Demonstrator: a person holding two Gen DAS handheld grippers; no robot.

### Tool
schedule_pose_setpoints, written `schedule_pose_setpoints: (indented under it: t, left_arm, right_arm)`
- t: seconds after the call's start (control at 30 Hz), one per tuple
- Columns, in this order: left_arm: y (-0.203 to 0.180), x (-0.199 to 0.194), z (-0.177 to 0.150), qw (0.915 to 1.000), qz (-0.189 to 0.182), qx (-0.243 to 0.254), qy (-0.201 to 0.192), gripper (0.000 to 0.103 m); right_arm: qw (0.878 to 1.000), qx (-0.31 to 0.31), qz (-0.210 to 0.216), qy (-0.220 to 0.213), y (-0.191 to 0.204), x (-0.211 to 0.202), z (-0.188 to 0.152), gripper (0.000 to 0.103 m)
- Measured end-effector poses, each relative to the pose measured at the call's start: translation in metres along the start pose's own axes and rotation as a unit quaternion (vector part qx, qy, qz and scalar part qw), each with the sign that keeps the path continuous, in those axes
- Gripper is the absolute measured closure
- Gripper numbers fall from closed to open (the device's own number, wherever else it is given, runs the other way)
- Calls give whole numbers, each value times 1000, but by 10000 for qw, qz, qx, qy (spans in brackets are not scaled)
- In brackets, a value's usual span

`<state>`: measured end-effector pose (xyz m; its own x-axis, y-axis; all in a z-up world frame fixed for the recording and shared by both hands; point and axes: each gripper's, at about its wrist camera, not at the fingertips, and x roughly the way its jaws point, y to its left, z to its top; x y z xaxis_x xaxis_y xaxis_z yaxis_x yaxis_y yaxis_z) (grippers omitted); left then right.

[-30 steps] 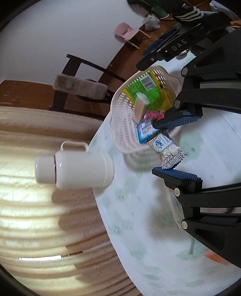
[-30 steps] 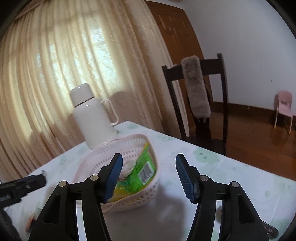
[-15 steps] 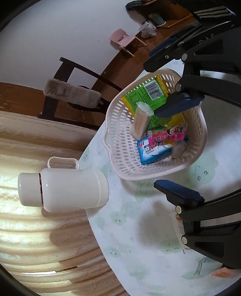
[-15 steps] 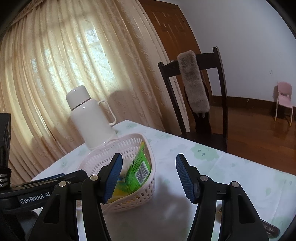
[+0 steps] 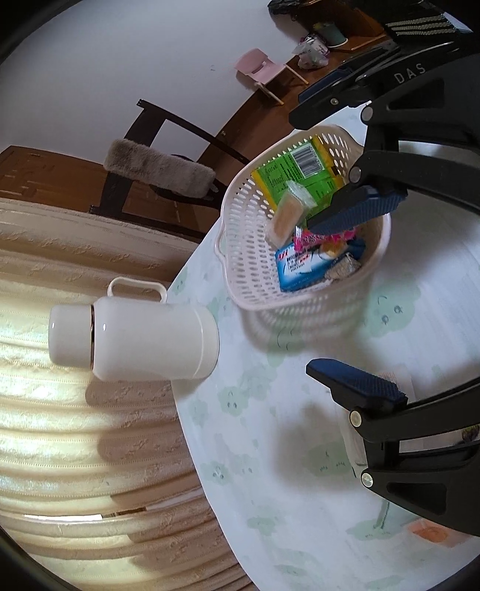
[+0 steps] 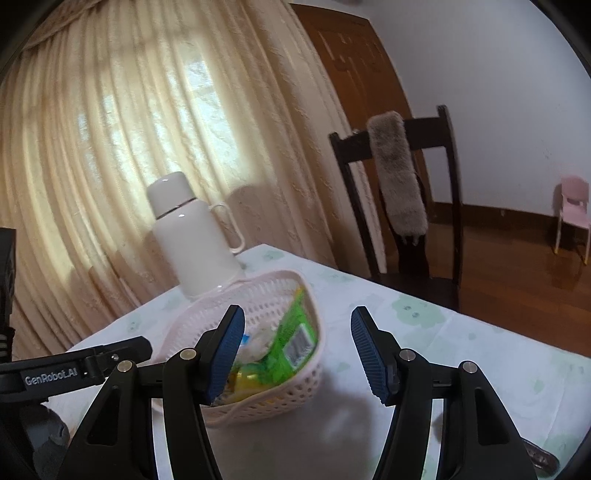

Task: Organize snacks
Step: 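Carry the silver packet into the basket and open the left gripper, then move both tools back over the remaining snacks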

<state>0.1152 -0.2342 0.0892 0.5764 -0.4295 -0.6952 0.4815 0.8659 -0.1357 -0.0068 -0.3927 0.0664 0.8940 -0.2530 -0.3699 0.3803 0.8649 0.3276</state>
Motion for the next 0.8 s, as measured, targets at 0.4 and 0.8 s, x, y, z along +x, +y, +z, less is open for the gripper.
schedule_pose_setpoints:
  t: [0.4, 0.8]
  left_arm:
    - [43, -18, -18, 9987, 265, -430, 8, 37]
    - [109, -43, -50, 9915, 709, -1086, 78, 37]
  right_arm:
    - [9978, -324, 583, 11, 18, -4, -6, 38]
    - [9953, -449, 850, 127, 26, -4, -11, 38]
